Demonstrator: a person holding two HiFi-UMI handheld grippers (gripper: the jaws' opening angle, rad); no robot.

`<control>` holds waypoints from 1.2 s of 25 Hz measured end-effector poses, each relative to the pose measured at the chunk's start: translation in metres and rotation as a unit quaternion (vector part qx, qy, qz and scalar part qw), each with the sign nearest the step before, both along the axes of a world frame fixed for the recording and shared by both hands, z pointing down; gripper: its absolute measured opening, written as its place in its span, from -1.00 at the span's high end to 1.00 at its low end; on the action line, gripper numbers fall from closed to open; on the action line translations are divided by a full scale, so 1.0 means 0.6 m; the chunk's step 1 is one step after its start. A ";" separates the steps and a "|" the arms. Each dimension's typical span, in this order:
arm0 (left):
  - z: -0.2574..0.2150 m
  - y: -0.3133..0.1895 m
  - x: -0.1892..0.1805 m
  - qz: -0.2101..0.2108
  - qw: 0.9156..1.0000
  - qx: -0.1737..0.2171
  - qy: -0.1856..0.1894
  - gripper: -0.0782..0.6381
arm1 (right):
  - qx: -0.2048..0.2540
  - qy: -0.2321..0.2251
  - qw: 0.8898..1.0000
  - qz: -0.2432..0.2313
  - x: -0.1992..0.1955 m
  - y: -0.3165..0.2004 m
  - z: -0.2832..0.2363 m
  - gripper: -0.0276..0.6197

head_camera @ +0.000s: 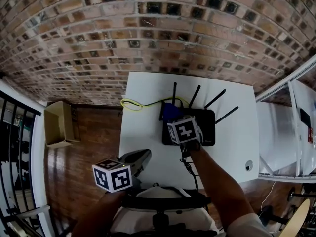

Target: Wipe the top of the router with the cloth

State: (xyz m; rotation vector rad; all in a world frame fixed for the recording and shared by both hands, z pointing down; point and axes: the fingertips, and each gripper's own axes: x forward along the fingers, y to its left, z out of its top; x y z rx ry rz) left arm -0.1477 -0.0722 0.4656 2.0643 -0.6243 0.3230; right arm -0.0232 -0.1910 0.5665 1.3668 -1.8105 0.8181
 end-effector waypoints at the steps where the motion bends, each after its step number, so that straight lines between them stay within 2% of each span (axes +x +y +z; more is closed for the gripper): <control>1: 0.002 0.000 -0.002 -0.002 1.000 -0.002 0.000 0.70 | 0.000 -0.001 1.000 0.002 0.004 0.000 0.001 0.52; 7: 0.003 0.001 0.011 -0.002 1.000 -0.002 0.001 0.70 | 0.008 -0.005 1.000 0.002 0.013 -0.003 -0.008 0.52; 13: 0.004 0.002 0.028 0.005 1.000 -0.009 0.006 0.70 | 0.057 -0.009 0.998 -0.010 0.046 0.017 -0.063 0.52; 19: 0.001 -0.004 0.060 0.022 1.000 0.001 0.005 0.71 | 0.078 0.021 0.997 -0.002 0.167 0.092 -0.076 0.52; 24: -0.001 0.008 0.098 0.045 0.999 0.001 0.004 0.70 | 0.060 0.041 0.996 0.050 0.290 0.153 -0.052 0.52; 30: -0.006 0.023 0.133 0.062 0.998 -0.001 0.003 0.70 | 0.042 0.070 0.993 0.090 0.384 0.192 -0.033 0.52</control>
